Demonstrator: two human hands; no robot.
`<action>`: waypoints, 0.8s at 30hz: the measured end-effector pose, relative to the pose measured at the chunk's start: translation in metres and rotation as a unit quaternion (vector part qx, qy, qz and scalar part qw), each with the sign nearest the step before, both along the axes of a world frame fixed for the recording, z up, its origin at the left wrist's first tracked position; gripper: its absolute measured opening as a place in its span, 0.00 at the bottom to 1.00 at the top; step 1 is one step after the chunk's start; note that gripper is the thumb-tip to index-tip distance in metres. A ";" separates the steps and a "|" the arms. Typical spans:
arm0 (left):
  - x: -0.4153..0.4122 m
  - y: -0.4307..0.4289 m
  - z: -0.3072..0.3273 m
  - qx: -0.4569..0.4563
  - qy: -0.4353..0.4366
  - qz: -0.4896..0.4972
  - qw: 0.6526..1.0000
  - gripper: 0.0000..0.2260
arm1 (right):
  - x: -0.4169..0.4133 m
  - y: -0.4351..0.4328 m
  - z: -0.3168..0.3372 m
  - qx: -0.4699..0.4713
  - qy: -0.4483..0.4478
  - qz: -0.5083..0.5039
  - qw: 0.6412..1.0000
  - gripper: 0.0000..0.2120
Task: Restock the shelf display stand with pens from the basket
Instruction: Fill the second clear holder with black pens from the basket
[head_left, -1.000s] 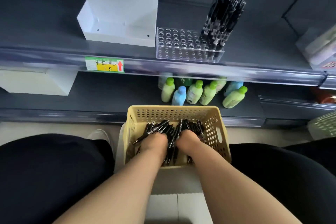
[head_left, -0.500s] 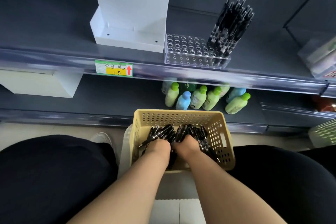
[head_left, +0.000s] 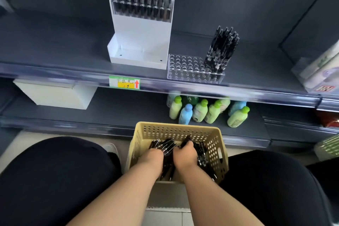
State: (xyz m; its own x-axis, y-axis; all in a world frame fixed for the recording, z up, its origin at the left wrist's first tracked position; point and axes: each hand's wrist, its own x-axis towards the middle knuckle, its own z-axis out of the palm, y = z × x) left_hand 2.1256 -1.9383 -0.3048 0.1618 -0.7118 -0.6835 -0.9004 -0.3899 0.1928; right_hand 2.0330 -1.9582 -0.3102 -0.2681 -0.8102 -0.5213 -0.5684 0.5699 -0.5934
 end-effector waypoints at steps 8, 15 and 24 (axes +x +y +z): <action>-0.016 -0.005 -0.014 0.047 -0.057 -0.061 0.995 0.20 | -0.017 0.002 -0.015 0.036 0.032 0.018 0.999 0.15; -0.028 -0.018 -0.030 0.051 -0.058 -0.075 0.994 0.19 | -0.024 -0.001 -0.016 0.003 0.009 -0.017 1.000 0.11; -0.028 -0.014 -0.024 0.039 -0.095 -0.120 0.987 0.18 | -0.030 -0.001 -0.012 -0.072 0.009 -0.047 0.996 0.14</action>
State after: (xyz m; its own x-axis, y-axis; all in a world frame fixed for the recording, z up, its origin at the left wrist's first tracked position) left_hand 2.0981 -1.9524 -0.3289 0.1255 -0.6911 -0.7118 -0.9858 -0.1674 -0.0112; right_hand 2.0035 -1.9594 -0.3221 -0.3541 -0.8472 -0.3961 -0.5280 0.5307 -0.6630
